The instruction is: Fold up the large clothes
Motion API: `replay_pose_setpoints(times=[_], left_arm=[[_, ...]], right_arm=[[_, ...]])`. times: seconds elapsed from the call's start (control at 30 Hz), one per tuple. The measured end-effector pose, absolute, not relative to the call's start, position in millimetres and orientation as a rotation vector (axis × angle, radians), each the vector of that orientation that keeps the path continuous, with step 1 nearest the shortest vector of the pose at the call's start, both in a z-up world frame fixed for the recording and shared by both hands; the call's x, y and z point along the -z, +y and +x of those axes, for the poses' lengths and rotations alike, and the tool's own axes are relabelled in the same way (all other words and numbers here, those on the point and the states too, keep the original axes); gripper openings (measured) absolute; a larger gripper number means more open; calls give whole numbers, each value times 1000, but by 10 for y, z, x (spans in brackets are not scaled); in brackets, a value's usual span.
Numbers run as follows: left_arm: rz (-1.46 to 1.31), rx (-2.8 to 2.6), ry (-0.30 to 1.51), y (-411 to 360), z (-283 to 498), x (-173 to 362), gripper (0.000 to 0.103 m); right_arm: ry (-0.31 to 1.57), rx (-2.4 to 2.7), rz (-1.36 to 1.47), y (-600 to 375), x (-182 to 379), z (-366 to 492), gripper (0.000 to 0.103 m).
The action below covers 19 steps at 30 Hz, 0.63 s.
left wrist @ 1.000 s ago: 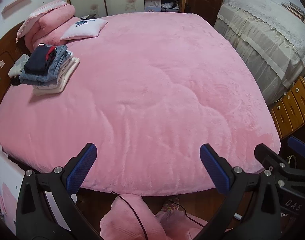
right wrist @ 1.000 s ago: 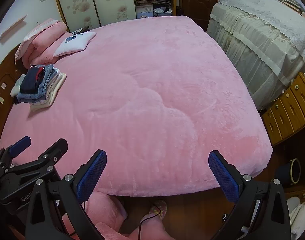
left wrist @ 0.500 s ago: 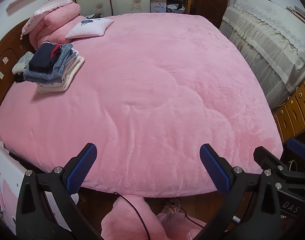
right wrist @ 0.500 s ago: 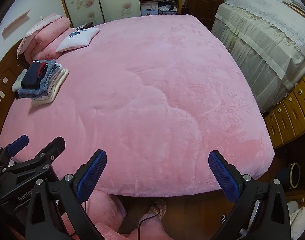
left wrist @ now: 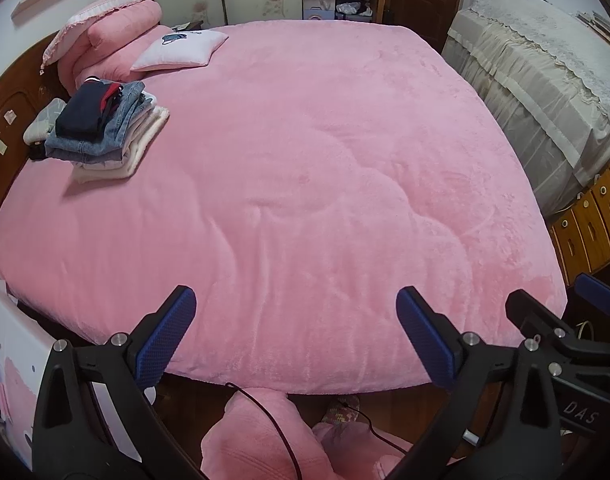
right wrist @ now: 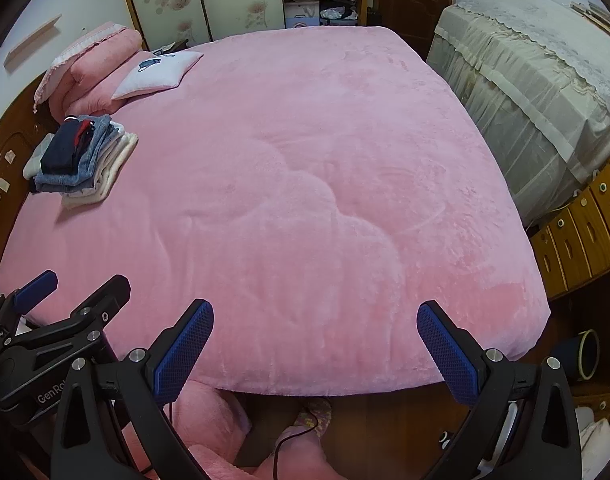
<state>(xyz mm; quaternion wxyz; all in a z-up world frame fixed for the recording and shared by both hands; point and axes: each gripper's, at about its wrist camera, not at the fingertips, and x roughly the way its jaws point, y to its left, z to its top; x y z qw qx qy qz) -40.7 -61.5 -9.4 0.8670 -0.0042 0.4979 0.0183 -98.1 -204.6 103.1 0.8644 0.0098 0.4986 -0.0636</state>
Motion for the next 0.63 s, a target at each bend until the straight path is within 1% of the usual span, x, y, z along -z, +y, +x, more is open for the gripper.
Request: replay_pose_setpoints(times=[0.5, 0.63], left_arm=[[0, -41, 1035, -659, -364, 115, 95], [7, -46, 1040, -671, -336, 123, 96]], right_arm=[[1055, 116, 21, -2087, -962, -838, 103], [1059, 115, 17, -2093, -943, -833, 103]])
